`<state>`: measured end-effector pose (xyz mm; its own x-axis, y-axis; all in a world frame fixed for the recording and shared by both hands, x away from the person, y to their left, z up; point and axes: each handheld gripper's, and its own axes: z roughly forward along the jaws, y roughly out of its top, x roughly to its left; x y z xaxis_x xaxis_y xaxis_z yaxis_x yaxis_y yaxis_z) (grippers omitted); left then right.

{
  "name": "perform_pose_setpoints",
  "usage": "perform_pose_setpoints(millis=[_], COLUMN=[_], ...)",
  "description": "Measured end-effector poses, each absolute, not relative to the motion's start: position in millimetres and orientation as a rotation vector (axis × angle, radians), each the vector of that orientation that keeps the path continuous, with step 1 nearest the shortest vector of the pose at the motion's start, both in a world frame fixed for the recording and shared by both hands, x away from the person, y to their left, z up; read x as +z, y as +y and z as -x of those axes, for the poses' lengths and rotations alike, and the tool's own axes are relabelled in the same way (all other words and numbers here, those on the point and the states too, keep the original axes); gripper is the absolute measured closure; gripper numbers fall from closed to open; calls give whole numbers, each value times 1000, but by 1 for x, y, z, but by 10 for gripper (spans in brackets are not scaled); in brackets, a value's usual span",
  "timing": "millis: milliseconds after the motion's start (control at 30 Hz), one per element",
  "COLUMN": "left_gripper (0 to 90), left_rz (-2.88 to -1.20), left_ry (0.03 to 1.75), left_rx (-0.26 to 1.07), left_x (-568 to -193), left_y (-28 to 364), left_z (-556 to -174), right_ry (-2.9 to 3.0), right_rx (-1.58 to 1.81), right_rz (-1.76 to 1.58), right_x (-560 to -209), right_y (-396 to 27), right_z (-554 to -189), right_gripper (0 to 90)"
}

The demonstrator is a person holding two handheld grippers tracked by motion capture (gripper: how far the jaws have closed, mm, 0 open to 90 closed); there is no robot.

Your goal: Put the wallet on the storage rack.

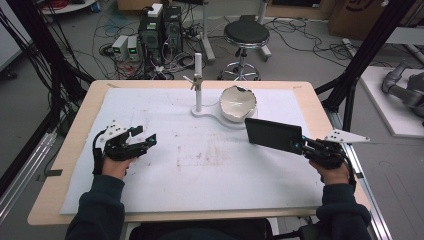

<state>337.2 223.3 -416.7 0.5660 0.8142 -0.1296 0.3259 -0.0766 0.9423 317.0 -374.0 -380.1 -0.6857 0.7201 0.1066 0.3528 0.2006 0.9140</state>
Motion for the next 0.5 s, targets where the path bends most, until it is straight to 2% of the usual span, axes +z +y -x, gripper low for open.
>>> perform_pose_setpoints(millis=[300,433,500], left_gripper=[323,323,324], left_rz=[-1646,-1640,-1636], left_ry=[969,967,962], left_rx=[537,543,545], left_x=[-416,-414,-413], left_y=[225,227,228], left_z=[-337,-336,-336], right_ry=[2152,2165,2167], right_rx=[1452,1404,1387], right_rz=[-904,-817,-809], right_x=[-331,-296,-290], right_y=[-351,-331,-327], right_z=[-334,-356,-361], right_gripper=[778,777,777])
